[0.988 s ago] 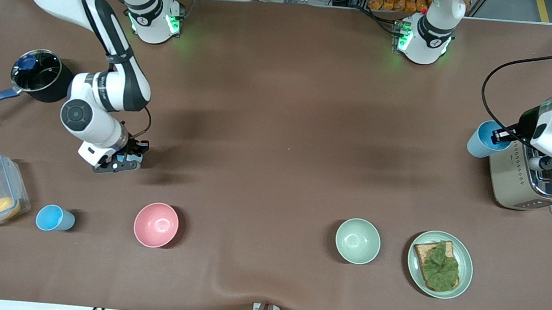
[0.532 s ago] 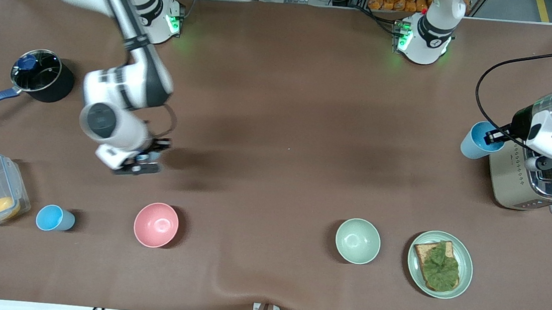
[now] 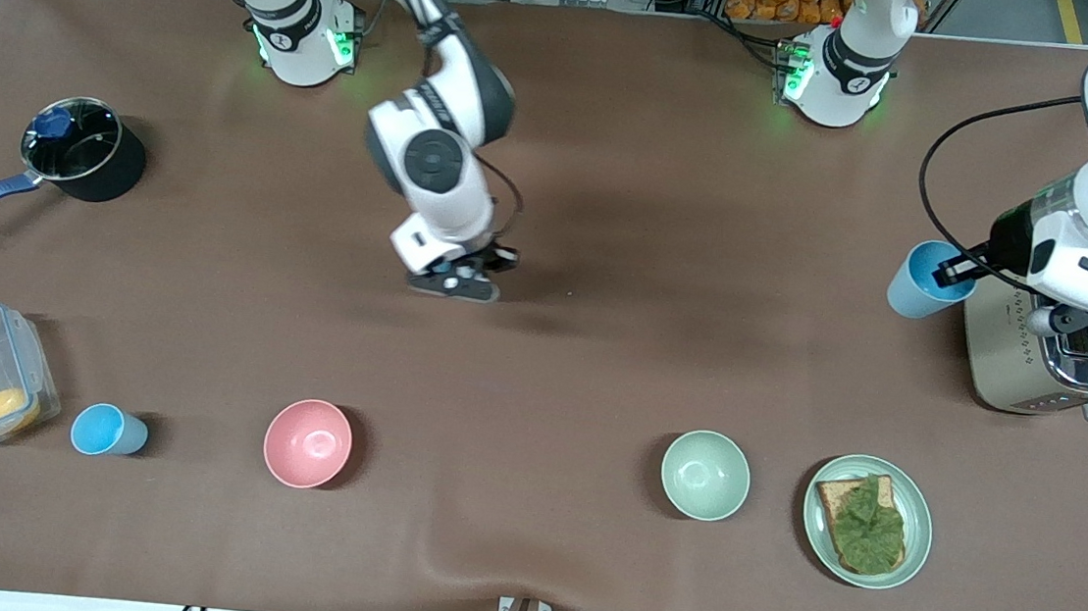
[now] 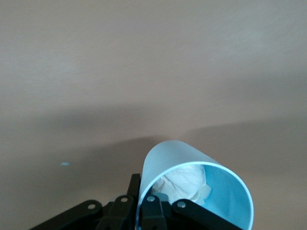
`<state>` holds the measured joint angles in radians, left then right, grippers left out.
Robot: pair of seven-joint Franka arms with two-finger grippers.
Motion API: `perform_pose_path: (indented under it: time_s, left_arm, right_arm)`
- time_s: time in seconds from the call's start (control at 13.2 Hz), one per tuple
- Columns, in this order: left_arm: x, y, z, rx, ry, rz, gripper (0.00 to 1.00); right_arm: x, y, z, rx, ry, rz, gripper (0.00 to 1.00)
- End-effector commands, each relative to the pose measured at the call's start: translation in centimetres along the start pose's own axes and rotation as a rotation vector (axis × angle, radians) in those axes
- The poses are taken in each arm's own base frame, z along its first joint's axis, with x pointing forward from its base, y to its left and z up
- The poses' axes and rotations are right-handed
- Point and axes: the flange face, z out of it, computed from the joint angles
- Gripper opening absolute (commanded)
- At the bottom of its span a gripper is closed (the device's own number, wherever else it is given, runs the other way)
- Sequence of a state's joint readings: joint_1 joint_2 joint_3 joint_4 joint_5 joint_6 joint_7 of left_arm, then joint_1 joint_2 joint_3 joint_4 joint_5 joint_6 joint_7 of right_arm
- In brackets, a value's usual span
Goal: Stack blue cups with both arms
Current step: 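Carry the blue cup with the right gripper toward the table middle, then set the cup down and open the right gripper while the left approaches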
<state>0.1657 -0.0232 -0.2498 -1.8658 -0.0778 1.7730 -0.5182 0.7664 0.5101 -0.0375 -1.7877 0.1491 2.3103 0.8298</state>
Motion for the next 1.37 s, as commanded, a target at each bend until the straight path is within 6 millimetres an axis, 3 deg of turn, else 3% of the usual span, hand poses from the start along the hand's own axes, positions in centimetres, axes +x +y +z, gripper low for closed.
perform_pose_path:
  time_s: [0.0, 0.3, 0.38, 0.46, 0.61, 0.76, 0.84, 0.99, 1.14, 1.29]
  left_arm:
    - [-1.3, 2.0, -1.5, -0.034, -0.005, -0.042, 0.00]
    - [-2.3, 3.9, -2.8, -0.087, -0.010, -0.090, 0.00]
    - [-3.0, 5.0, -2.9, -0.095, -0.016, -0.084, 0.00]
    - [-3.5, 5.6, -2.8, -0.101, -0.023, -0.083, 0.00]
    - [-4.1, 6.8, -2.8, -0.116, -0.032, -0.076, 0.00]
    - [-4.3, 7.4, -2.6, -0.129, -0.045, -0.072, 0.00]
    - [-4.6, 8.0, -2.2, -0.130, -0.055, -0.062, 0.00]
    - [-5.6, 10.0, -0.7, -0.116, -0.083, -0.038, 0.00]
    - [-6.8, 12.1, 0.9, -0.095, -0.103, -0.038, 0.00]
    - [-7.6, 14.1, 2.1, -0.098, -0.108, -0.067, 0.00]
  right_arm:
    - [-0.1, -4.2, 2.5, 0.043, 0.025, 0.100, 0.00]
    - [-0.8, -5.0, 3.9, 0.077, 0.022, 0.122, 0.03]
    - [-0.8, -5.0, 4.2, 0.077, 0.024, 0.122, 0.81]
    - [-1.2, -5.4, 3.9, 0.082, 0.029, 0.111, 1.00]
    - [-0.9, -6.4, 2.1, 0.107, 0.040, 0.103, 1.00]
    - [0.1, -5.9, 0.8, 0.119, 0.048, 0.108, 1.00]
    - [0.4, -5.7, -1.0, 0.128, 0.052, 0.110, 1.00]
    - [2.7, -3.4, -4.6, 0.107, 0.039, 0.132, 1.00]
    - [4.7, -0.8, -8.0, 0.085, 0.020, 0.043, 1.00]
    - [7.6, 3.1, -11.0, 0.066, -0.005, -0.020, 1.00]
